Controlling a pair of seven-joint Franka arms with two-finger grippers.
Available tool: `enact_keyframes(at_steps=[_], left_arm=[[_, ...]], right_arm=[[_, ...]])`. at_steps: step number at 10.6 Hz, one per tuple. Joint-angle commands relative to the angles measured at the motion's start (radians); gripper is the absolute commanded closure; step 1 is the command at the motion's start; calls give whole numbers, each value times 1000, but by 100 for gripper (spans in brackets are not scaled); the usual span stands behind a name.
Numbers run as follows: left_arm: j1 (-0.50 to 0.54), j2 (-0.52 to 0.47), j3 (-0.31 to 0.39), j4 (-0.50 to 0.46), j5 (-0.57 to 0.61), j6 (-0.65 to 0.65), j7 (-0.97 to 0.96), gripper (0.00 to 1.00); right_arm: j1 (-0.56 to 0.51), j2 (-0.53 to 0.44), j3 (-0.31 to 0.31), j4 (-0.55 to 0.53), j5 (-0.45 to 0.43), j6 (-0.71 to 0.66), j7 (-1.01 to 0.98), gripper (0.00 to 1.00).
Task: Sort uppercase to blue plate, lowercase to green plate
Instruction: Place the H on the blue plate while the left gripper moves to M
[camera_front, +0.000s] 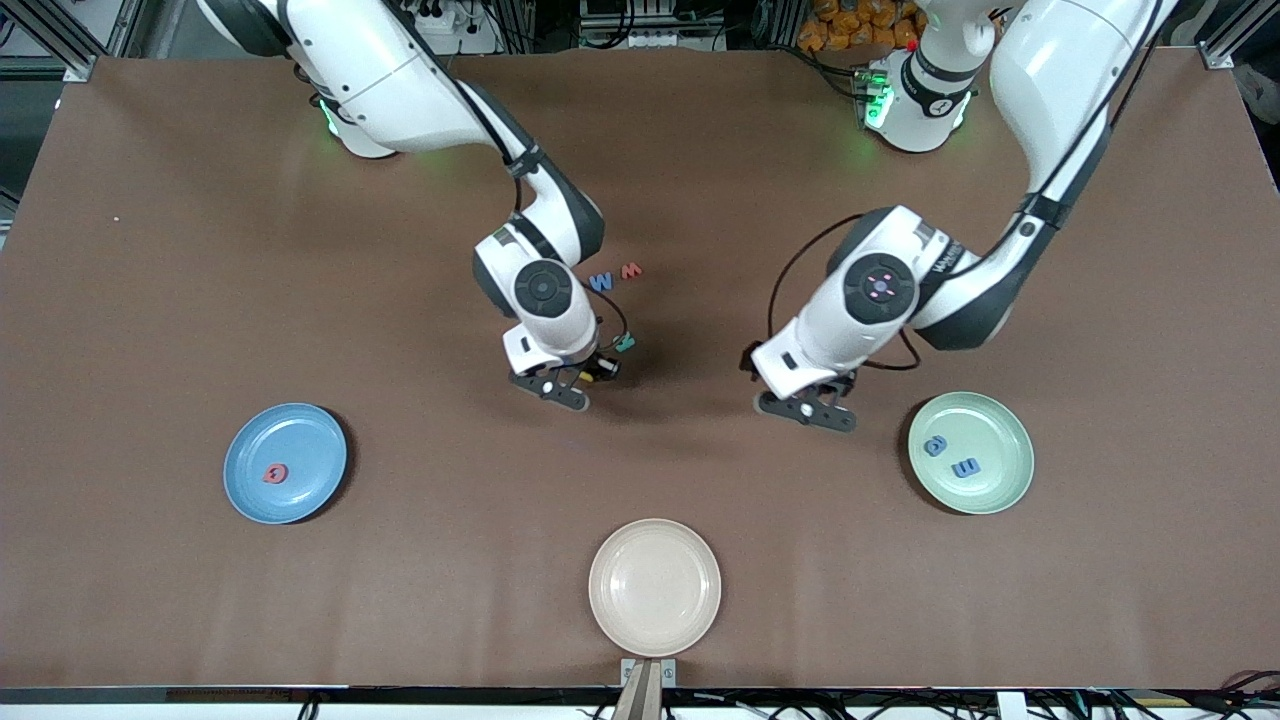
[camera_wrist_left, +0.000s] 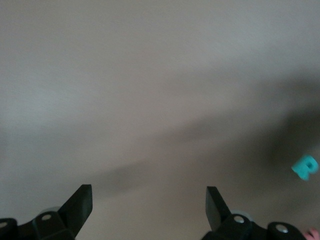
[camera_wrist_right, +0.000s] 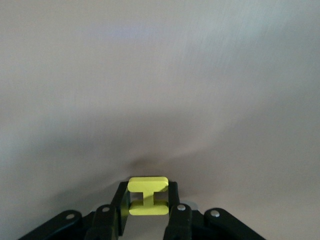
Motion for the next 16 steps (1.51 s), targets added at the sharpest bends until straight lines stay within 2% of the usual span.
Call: enact_keyframes(at_steps=[1, 4, 8, 10, 11, 12, 13, 14, 16], left_arm=[[10, -77, -75, -127, 0, 5, -14, 0], [-4, -101, -164, -225, 101, 84, -17, 0], [-143, -59, -170, -251, 110, 147, -51, 0], [-193, 6, -165, -245, 145, 234, -58, 0], [-255, 36, -138, -236, 185, 249, -92, 0], [-330, 52, -79, -215, 236, 250, -139, 0], [-404, 75, -40, -186, 245, 250, -167, 0], [-471, 95, 9, -151, 247, 249, -178, 0], [-565, 121, 86, -111, 244, 250, -187, 0]], right_arm=[[-131, -47, 14, 18, -9, -51, -174, 100], [-290, -53, 14, 118, -9, -221, -473, 100], [-523, -52, 11, 158, -14, -274, -887, 100], [-593, -50, 2, 166, -33, -275, -1029, 100], [-623, -47, 3, 166, -59, -274, -1066, 100], [-636, -46, 3, 164, -60, -275, -1077, 69], [-631, -46, 3, 157, -60, -283, -1070, 5], [-631, -46, 3, 153, -60, -297, -1071, 0], [-630, -46, 3, 153, -60, -307, -1071, 0]])
